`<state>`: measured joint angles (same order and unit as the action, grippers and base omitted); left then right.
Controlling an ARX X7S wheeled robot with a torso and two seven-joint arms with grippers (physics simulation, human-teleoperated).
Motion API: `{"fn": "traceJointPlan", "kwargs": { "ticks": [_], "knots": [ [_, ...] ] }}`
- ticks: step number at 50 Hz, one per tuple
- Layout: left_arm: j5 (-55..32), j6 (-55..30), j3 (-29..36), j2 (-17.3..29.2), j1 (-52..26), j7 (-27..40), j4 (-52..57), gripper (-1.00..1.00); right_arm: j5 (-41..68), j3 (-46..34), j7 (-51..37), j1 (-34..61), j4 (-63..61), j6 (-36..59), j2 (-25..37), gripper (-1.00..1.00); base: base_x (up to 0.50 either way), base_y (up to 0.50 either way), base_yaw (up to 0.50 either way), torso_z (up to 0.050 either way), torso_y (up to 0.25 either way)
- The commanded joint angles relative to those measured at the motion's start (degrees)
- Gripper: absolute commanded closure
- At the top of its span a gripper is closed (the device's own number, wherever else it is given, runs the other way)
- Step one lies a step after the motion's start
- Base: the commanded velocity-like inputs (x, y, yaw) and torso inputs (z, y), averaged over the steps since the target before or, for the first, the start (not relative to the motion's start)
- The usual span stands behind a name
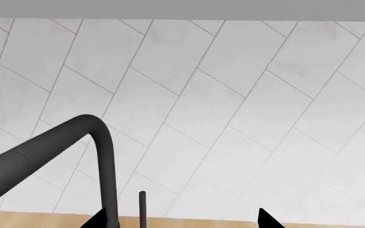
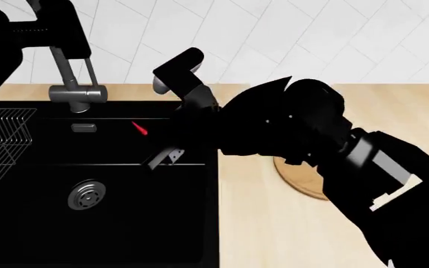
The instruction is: Pick the chili pepper from the counter and place it in the sink. Then turn on the sink faucet.
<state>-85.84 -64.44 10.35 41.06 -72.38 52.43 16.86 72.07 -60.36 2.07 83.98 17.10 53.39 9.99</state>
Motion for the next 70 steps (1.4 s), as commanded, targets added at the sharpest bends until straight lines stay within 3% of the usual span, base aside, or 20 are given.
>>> {"fn": "traceJointPlan", "kwargs": {
  "ticks": [1, 28, 29, 42, 48, 59, 63, 70],
  "knots": [
    [0.5, 0.5, 0.4, -0.2, 0.3, -0.6, -0.2, -1.0, -3.9, -2.4, 3.3, -2.1, 5.8, -4.6, -5.3, 1.0, 0.0, 0.0, 0.0, 0.0, 0.0],
    [1.0, 1.9, 0.3, 0.4, 2.1, -1.5, 0.0, -1.0, -6.9, -9.8, 4.8, -7.0, 8.5, -9.8, -9.5, 1.0, 0.0, 0.0, 0.0, 0.0, 0.0],
    [1.0, 2.0, 0.3, 0.4, 2.3, -1.6, 0.2, -1.0, -6.8, -9.8, 4.7, -7.0, 9.3, -10.0, -9.6, -1.0, 0.0, 0.0, 0.0, 0.0, 0.0],
    [1.6, 2.7, 0.3, 0.7, 3.3, -2.0, 0.2, -1.0, -5.4, -10.6, 3.9, -5.9, 8.2, -11.6, -8.8, -1.0, 0.0, 0.0, 0.0, 0.0, 0.0],
    [1.0, 2.8, 0.1, 0.8, 3.4, -1.6, 0.5, -1.0, -1.8, -3.5, -1.9, -3.6, 5.8, -14.4, -6.3, -1.0, 0.0, 0.0, 0.0, 0.0, 0.0],
    [1.3, 3.1, 0.3, 0.9, 3.9, -1.4, 1.0, -1.0, -1.0, 10.0, -19.1, 3.4, 2.6, -20.3, 8.0, -1.0, 0.0, 0.0, 0.0, 0.0, 0.0],
    [2.0, 3.1, 1.0, 0.3, 3.3, -1.6, 1.0, -1.0, -2.8, 8.7, -18.7, 5.7, -1.5, -17.3, 14.9, -1.0, 0.0, 0.0, 0.0, 0.0, 0.0],
    [7.0, 4.5, 3.0, -0.3, 2.6, -4.9, 1.0, -1.0, -4.0, 11.2, -23.4, 3.9, -5.9, -19.5, 21.8, -1.0, 0.0, 0.0, 0.0, 0.0, 0.0]
  ]
}}
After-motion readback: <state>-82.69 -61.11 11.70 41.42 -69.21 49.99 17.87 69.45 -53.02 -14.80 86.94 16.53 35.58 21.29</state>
